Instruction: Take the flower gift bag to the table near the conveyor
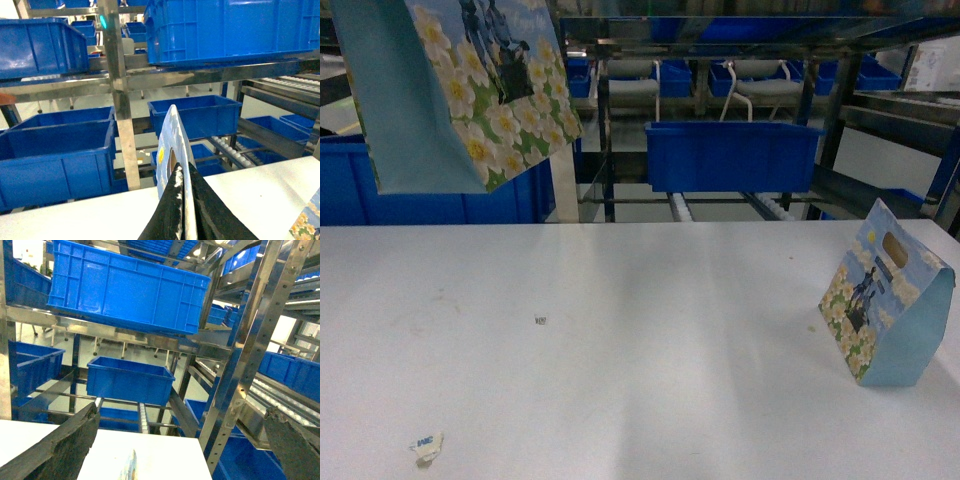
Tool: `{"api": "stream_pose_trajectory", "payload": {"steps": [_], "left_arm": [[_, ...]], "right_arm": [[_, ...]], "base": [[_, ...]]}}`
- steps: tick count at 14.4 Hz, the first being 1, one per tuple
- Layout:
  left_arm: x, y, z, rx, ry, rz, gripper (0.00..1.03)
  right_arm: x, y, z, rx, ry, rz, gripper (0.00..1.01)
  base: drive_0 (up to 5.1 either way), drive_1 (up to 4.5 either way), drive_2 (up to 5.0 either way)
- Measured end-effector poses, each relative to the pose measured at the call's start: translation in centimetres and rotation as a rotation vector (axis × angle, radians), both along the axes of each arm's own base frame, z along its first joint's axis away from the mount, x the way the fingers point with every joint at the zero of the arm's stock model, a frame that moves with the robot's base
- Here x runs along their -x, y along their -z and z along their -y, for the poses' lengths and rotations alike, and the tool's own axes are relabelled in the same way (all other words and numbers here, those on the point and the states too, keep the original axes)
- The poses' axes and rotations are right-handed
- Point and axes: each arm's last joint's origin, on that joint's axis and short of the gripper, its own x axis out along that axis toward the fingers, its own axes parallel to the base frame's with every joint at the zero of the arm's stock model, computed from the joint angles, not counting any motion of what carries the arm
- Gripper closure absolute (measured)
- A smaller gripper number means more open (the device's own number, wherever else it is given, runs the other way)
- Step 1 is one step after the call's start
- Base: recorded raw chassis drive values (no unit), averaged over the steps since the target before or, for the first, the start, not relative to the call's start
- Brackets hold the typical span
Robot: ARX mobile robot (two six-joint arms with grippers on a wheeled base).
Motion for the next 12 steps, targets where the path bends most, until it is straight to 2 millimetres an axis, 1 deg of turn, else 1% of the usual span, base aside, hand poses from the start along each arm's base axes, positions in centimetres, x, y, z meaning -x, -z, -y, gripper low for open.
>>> {"api": "stream_pose_trajectory", "payload": {"steps": [1, 2, 3, 5, 7, 9, 12], "left_arm": [[-0.1, 0.5, -0.2, 0.02, -0.021, -0.002, 1.01], [-0.8, 1.3, -0.2, 0.039, -0.042, -0.006, 1.01], [-1.6, 2.5, -0.3, 0.046, -0.076, -0.015, 1.01], [-2.8, 6.5, -0.3, 0.041, -0.168, -0.069, 1.01], [-4.5, 9.5, -0.5, 0.044, -0.261, -0.068, 1.01], [-5.8, 12.0, -1.0, 0.068, -0.351, -0.071, 1.01], [-6.4, 16.2, -1.6, 0.096, -0.449, -0.13, 1.01]], "right_arm": [[0.1, -0.1, 0.0, 0.001, 0.001, 0.005, 0.03], [0.1, -0.1, 0.0, 0.001, 0.001, 0.004, 0.03], [0.1, -0.1, 0.0, 0.001, 0.001, 0.004, 0.03], [0.1, -0.1, 0.0, 0.001, 0.001, 0.004, 0.03], [0.1, -0.1, 0.0, 0.001, 0.001, 0.004, 0.03], [0.1, -0.1, 0.0, 0.001, 0.001, 0.004, 0.03], [0.1, -0.1, 0.0, 0.001, 0.001, 0.004, 0.03]], "base": [[0.0, 0.0, 0.0], [0.0, 0.0, 0.0], [0.0, 0.0, 0.0], [0.0, 0.0, 0.0], [0.0, 0.0, 0.0], [0.0, 0.0, 0.0], [0.0, 0.0, 0.0]]}}
